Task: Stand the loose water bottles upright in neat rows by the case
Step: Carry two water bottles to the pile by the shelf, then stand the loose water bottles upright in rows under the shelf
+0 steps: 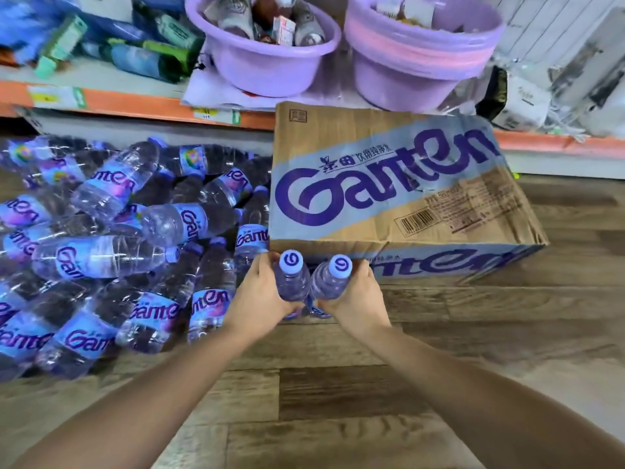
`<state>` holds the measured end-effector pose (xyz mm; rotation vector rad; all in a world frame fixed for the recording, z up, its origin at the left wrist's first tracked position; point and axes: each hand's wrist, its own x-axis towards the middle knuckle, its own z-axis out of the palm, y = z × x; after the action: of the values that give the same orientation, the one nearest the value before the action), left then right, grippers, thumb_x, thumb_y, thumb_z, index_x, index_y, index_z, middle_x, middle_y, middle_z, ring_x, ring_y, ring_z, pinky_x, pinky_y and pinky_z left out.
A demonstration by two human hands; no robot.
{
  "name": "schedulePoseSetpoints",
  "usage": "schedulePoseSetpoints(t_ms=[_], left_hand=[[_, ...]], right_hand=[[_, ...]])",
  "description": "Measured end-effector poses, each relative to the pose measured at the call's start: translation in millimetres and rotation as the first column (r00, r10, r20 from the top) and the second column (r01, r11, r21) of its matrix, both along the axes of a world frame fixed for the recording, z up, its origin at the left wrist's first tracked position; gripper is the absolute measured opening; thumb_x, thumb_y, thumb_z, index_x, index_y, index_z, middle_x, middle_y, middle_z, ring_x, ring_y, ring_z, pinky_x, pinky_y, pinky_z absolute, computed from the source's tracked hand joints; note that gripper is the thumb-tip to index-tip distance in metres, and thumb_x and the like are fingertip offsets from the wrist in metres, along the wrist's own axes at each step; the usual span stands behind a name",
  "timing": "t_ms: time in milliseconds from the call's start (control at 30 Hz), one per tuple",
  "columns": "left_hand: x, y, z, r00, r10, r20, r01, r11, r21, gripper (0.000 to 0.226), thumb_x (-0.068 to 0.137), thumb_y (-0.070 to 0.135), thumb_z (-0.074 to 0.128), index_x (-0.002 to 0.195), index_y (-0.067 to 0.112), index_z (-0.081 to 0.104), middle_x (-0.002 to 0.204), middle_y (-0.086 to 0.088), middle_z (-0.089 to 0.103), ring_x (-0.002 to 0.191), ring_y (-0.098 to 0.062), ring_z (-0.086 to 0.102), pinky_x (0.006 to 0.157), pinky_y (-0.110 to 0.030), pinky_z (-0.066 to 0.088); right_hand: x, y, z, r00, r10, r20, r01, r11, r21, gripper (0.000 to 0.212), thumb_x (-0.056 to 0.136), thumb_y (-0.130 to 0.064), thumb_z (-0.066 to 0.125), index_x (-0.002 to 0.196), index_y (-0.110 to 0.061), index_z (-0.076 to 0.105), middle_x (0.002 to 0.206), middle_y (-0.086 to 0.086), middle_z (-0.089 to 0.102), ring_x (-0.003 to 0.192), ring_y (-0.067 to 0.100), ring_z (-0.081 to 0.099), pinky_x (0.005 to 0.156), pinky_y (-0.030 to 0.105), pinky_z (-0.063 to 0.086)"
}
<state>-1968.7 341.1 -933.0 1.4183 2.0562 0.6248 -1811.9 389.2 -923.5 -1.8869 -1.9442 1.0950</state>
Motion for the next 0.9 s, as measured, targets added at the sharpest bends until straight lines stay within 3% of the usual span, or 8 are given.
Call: schedulePoseSetpoints(t_ms=[133,333,500,567,700,833,900], left_hand=[[3.8,-3.5,6.9,0.996,0.021,0.083,-0.018,0.999,-0.029,0.081,0.06,0.027,0.085,0.123,0.009,0.038,0.124,-0.005,0.044,0.121,-0.025,0.048,0.095,-0.035,0.044],[-4.8,-9.6,1.9,0.991,-0.135,0.008,0.135,0.991,-0.019,0.087,0.065,0.039,0.081,0.133,0.011,0.034,0.13,-0.001,0.037,0.126,-0.02,0.044,0.103,-0.026,0.036],[-4.1,-10.9,0.9,0.997,-0.067,0.032,0.067,0.998,-0.004,0.082,0.065,0.04,0.08,0.129,0.016,0.036,0.129,0.001,0.041,0.122,-0.022,0.049,0.099,-0.034,0.044],[0.9,-10.6,-0.1,0.999,-0.032,0.016,0.031,0.999,0.032,0.08,0.065,0.041,0.08,0.128,0.017,0.037,0.129,0.001,0.043,0.121,-0.022,0.05,0.094,-0.032,0.045],[4.5,-10.2,-3.0,0.999,-0.03,0.016,0.029,0.997,0.069,0.085,0.067,0.042,0.078,0.134,0.017,0.032,0.135,0.0,0.038,0.129,-0.02,0.043,0.099,-0.025,0.039],[-2.2,-11.4,-2.2,0.994,-0.092,0.06,0.092,0.996,0.0,0.093,0.063,0.042,0.08,0.136,0.016,0.028,0.134,0.002,0.035,0.13,-0.017,0.041,0.104,-0.024,0.035],[-11.6,-14.9,3.2,0.979,-0.19,0.071,0.196,0.977,-0.079,0.102,0.065,0.046,0.077,0.143,0.017,0.018,0.141,0.002,0.028,0.134,-0.017,0.037,0.108,-0.025,0.033]], right_hand=[[0.7,-0.6,2.3,1.0,0.013,0.021,-0.013,1.0,0.002,0.081,0.063,-0.03,0.085,0.124,-0.013,0.032,0.128,0.006,0.048,0.118,0.025,0.053,0.094,0.031,0.045],[2.0,-0.7,-1.0,0.999,0.038,0.004,-0.038,0.999,0.036,0.082,0.06,-0.028,0.087,0.123,-0.011,0.036,0.127,0.006,0.047,0.117,0.023,0.052,0.095,0.031,0.044],[2.5,-3.2,-6.3,0.999,0.021,-0.041,-0.018,0.998,0.066,0.085,0.057,-0.027,0.089,0.124,-0.015,0.039,0.125,0.0,0.048,0.116,0.017,0.052,0.093,0.026,0.043],[4.7,-4.3,-8.4,0.999,-0.009,-0.039,0.012,0.996,0.092,0.083,0.056,-0.03,0.089,0.123,-0.017,0.042,0.122,-0.002,0.053,0.113,0.016,0.054,0.088,0.024,0.041],[7.3,-3.4,-10.3,0.999,-0.025,-0.047,0.029,0.995,0.093,0.087,0.054,-0.03,0.09,0.125,-0.016,0.042,0.121,-0.002,0.053,0.113,0.016,0.054,0.089,0.024,0.041],[5.3,-5.2,-7.0,0.998,-0.023,-0.059,0.025,0.999,0.038,0.089,0.054,-0.022,0.091,0.126,-0.017,0.04,0.119,-0.004,0.048,0.114,0.015,0.05,0.092,0.024,0.04],[3.8,-5.2,-1.3,0.999,-0.019,-0.036,0.019,1.0,0.01,0.093,0.053,-0.024,0.092,0.129,-0.017,0.038,0.123,-0.002,0.046,0.119,0.016,0.046,0.098,0.025,0.039]])
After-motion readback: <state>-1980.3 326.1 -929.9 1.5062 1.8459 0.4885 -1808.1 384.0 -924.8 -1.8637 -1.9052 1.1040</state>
